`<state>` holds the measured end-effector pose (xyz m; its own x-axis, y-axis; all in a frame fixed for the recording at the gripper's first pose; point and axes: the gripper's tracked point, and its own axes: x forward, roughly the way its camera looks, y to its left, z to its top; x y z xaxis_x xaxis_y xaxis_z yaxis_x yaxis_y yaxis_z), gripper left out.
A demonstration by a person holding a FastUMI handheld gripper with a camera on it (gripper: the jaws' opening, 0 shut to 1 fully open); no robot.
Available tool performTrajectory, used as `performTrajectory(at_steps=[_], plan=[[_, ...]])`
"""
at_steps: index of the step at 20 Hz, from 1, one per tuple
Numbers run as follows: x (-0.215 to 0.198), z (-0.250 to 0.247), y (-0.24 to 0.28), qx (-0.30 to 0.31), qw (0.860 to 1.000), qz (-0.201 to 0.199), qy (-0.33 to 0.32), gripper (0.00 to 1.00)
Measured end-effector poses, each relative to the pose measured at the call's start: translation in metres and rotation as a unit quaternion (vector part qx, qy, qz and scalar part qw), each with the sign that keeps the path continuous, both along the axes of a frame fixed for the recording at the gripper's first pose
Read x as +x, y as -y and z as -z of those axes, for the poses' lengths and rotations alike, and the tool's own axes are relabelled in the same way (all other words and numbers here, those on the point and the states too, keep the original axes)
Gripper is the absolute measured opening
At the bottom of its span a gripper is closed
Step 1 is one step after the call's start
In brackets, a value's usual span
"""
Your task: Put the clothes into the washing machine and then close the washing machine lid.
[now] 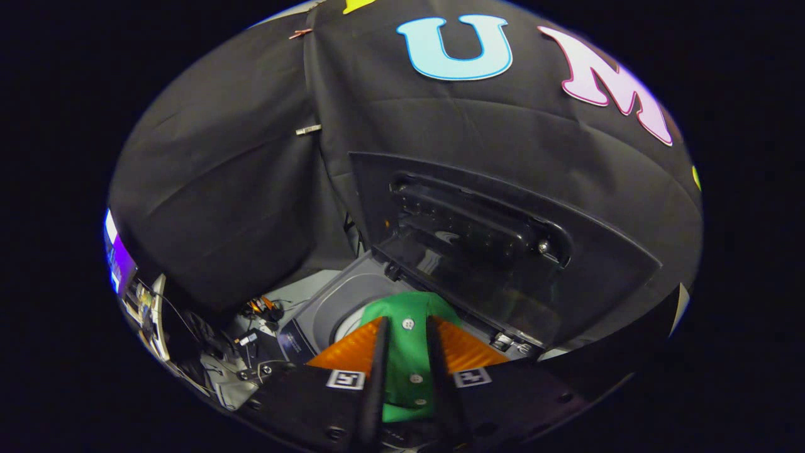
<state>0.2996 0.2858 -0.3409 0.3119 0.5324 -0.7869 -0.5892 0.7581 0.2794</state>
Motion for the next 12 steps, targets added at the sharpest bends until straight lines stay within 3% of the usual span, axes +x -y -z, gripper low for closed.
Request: performTrajectory(at_steps=[4, 6, 12], plan=[[0.001, -0.011, -0.007, 0.018, 0.999, -0.018, 0.035, 0.86], [-0.001, -0.018, -0.011, 0.023, 0.998, -0.03, 0.048, 0.94], [0.011, -0.045, -0.018, 0.058, 0.992, -0.03, 0.109, 0.98]])
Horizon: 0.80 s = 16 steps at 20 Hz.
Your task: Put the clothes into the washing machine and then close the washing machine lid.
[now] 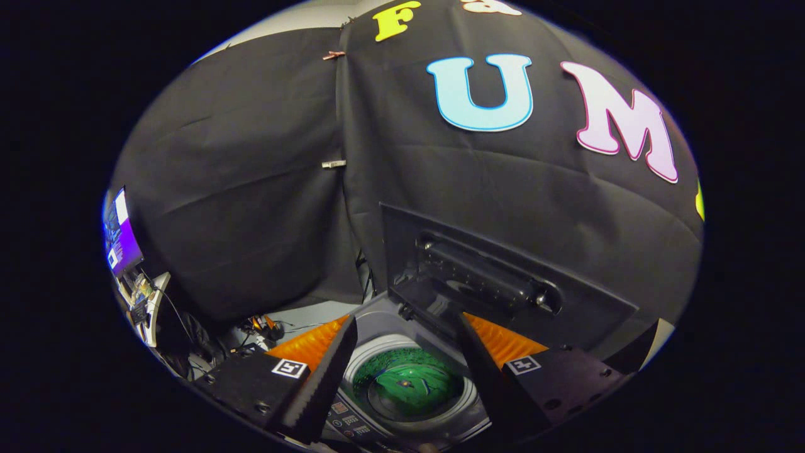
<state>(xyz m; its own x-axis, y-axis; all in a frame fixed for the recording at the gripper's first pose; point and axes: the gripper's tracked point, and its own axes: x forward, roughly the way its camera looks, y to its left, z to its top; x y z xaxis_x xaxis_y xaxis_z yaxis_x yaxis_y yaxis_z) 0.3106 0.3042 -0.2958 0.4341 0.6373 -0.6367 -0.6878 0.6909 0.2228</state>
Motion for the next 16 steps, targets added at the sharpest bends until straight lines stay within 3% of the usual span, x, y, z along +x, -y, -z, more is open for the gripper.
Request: performTrajectory(at_steps=[4, 9, 16], plan=[[0.022, -0.02, 0.003, 0.028, 0.998, 0.035, 0.049, 0.98], [0.055, -0.033, 0.019, 0.046, 0.989, 0.109, 0.084, 0.98], [0.117, -0.045, 0.069, 0.028, 0.955, 0.253, 0.152, 0.98]])
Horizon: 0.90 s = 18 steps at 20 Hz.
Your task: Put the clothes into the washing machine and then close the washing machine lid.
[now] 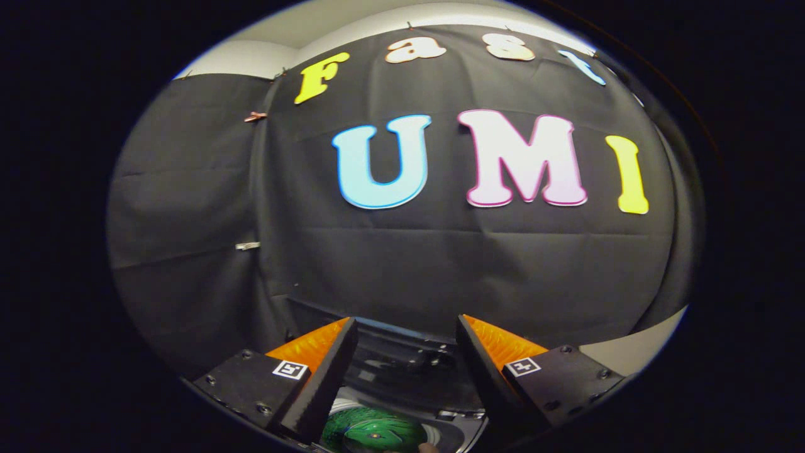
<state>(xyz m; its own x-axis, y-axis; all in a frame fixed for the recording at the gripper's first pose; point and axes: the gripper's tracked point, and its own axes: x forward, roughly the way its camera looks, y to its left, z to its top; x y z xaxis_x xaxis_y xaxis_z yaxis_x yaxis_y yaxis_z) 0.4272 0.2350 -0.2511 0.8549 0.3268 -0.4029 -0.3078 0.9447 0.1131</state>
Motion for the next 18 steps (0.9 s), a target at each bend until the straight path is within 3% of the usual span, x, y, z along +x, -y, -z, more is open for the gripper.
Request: performTrajectory(at_steps=[3, 7, 18], plan=[[0.016, 0.008, 0.022, 0.002, 0.999, 0.048, -0.012, 0.98], [0.027, 0.021, 0.036, -0.013, 0.996, 0.083, -0.027, 0.99], [0.039, 0.045, 0.041, -0.033, 0.993, 0.096, -0.058, 0.99]])
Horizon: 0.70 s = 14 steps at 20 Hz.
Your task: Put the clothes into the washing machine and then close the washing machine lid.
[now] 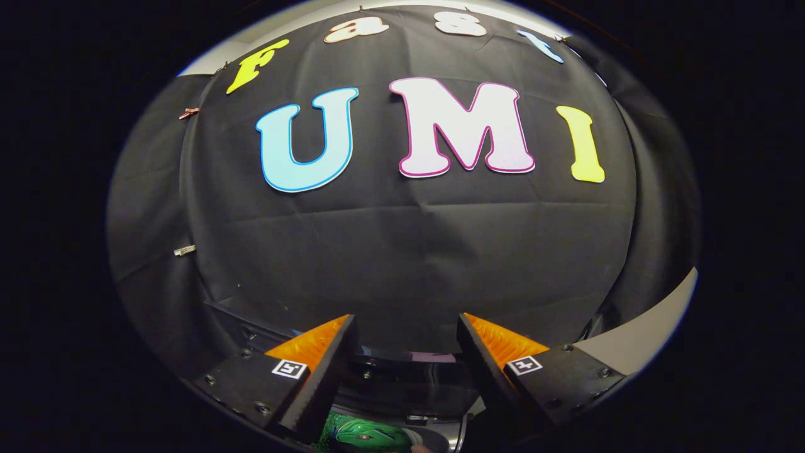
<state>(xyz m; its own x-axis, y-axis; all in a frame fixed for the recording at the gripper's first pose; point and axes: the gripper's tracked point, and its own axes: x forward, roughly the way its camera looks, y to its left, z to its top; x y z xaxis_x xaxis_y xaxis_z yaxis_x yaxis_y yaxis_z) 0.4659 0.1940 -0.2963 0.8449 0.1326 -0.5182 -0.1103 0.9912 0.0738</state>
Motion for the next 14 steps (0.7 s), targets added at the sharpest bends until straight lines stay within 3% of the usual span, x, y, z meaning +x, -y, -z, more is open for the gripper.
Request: performTrajectory(at_steps=[14], plan=[[-0.044, -0.012, 0.0, -0.001, 1.0, 0.004, -0.022, 1.0]])
